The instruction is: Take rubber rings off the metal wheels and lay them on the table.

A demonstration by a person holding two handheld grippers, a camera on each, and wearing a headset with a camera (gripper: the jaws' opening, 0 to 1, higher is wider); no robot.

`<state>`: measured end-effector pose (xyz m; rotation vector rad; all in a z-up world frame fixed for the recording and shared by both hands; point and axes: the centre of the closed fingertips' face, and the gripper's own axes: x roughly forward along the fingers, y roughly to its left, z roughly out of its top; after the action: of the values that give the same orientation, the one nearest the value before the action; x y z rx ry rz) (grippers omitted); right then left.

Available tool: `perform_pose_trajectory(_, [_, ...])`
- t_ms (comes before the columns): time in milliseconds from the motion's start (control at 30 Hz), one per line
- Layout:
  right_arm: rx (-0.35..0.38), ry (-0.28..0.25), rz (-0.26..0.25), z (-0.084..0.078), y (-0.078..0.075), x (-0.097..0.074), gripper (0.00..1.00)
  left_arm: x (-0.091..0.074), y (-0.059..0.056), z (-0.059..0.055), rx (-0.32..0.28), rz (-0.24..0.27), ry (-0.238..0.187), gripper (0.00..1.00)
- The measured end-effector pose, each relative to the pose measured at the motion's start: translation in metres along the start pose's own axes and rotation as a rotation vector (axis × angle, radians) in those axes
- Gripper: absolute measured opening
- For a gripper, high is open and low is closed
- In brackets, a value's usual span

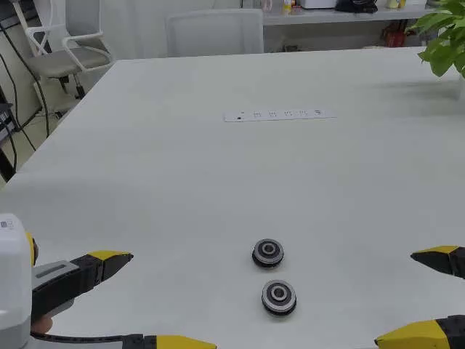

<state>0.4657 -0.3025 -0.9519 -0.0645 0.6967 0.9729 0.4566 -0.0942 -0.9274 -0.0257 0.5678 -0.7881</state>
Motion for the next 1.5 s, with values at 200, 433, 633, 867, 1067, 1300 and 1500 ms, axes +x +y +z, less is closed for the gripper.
perform_pose_trajectory(200, [0.002, -0.006, 0.008, 0.0004, 0.0009, -0.0006, 0.99, 0.0005, 0.0004, -0.0008, 0.009, 0.009, 0.009, 1.00])
perform_pose_trajectory(433, [0.005, -0.019, 0.017, 0.0021, 0.0016, -0.0013, 0.99, 0.0022, -0.0005, -0.0028, 0.050, 0.010, 0.034, 1.00])
perform_pose_trajectory(633, [0.002, -0.013, 0.015, 0.0010, 0.0016, -0.0013, 0.99, 0.0047, -0.0056, -0.0023, 0.034, -0.022, 0.024, 1.00])
perform_pose_trajectory(867, [-0.002, -0.005, 0.021, 0.0002, 0.0026, -0.0004, 0.98, 0.0046, -0.0048, -0.0025, 0.032, -0.017, 0.020, 1.00])
perform_pose_trajectory(1067, [-0.005, -0.025, 0.005, 0.0036, 0.0001, -0.0024, 0.90, 0.0059, -0.0073, -0.0039, 0.041, -0.033, 0.032, 1.00])
perform_pose_trajectory(1300, [-0.010, -0.006, 0.014, 0.0009, 0.0014, -0.0008, 0.90, 0.0064, -0.0080, -0.0045, 0.035, -0.040, 0.033, 1.00])
perform_pose_trajectory(1500, [-0.020, 0.015, 0.019, -0.0023, 0.0022, 0.0002, 0.90, 0.0056, -0.0072, -0.0029, 0.022, -0.036, 0.019, 1.00])
